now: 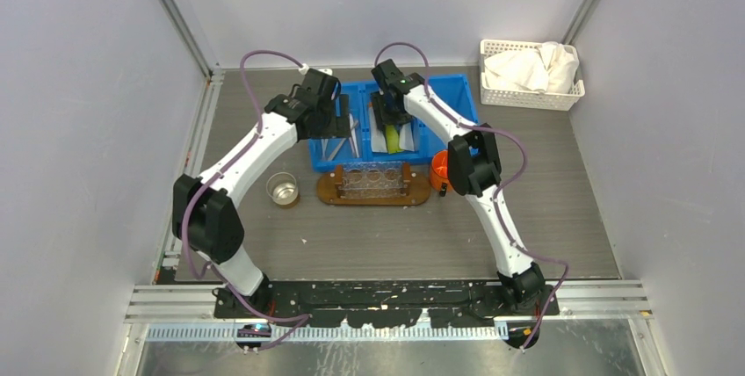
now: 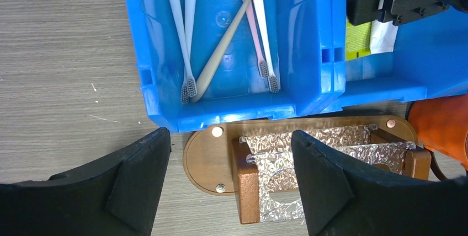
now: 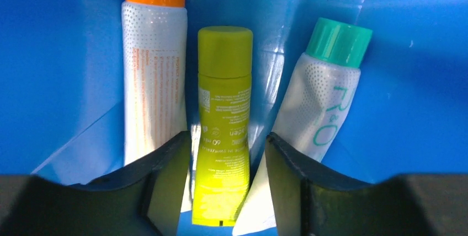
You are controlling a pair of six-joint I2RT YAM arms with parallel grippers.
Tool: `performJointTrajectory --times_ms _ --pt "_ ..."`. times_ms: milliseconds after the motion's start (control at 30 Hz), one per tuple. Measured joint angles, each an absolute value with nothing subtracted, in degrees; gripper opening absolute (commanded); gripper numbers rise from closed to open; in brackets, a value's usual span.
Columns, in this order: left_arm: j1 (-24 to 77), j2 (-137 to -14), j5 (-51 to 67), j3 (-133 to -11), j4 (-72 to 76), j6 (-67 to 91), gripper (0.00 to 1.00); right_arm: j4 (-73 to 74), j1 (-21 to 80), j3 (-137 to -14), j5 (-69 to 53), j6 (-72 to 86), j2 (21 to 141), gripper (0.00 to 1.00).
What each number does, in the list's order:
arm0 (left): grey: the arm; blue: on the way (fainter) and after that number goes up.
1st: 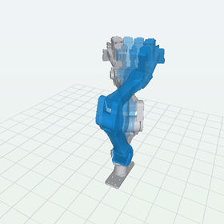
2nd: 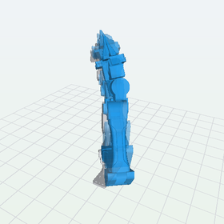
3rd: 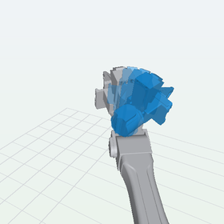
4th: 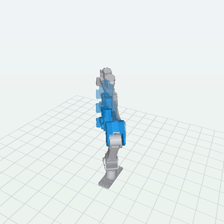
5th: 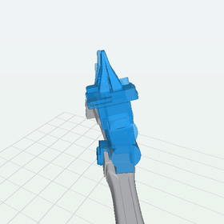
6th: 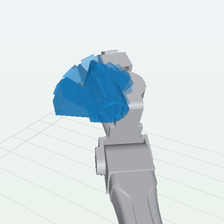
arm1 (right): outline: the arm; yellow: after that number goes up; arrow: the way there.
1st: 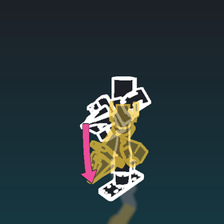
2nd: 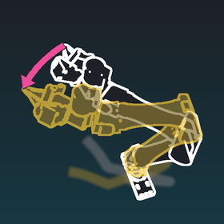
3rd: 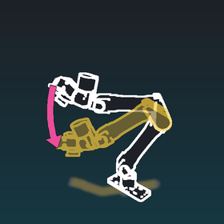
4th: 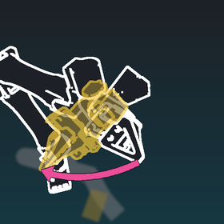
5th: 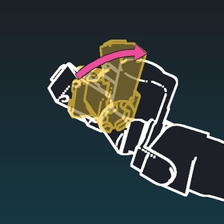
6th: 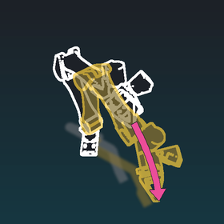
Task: Prepare toiletry sets of a toothbrush and toothpaste on the tray
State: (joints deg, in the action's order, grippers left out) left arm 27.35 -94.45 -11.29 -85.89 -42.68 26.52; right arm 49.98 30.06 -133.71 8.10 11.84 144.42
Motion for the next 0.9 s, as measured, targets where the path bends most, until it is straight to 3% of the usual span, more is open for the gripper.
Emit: performJointTrajectory --times_ms 67,200,367,633,900 --pt "27.24 -94.41 -11.22 -85.89 -42.57 26.52 0.8 50.72 29.85 -134.8 7.77 11.97 145.38 0.44" --pt "27.09 -93.97 -10.92 -85.89 -42.57 26.52 0.8 51.2 29.39 -134.69 6.24 12.6 146.26 0.44" --pt "26.96 -92.86 -10.87 -85.89 -42.52 26.5 0.79 51.24 29.1 -134.63 5.74 12.53 146.1 0.34" --pt "26.92 -92.33 -10.48 -85.19 -41.87 26.39 0.79 49.04 28.88 -124.95 5.98 12.32 137.25 0.34" --pt "26.74 -88.62 -6.0 -80.93 -38.24 26.28 0.8 48.73 26.72 -129.34 0.6 12.84 123.61 0.35"
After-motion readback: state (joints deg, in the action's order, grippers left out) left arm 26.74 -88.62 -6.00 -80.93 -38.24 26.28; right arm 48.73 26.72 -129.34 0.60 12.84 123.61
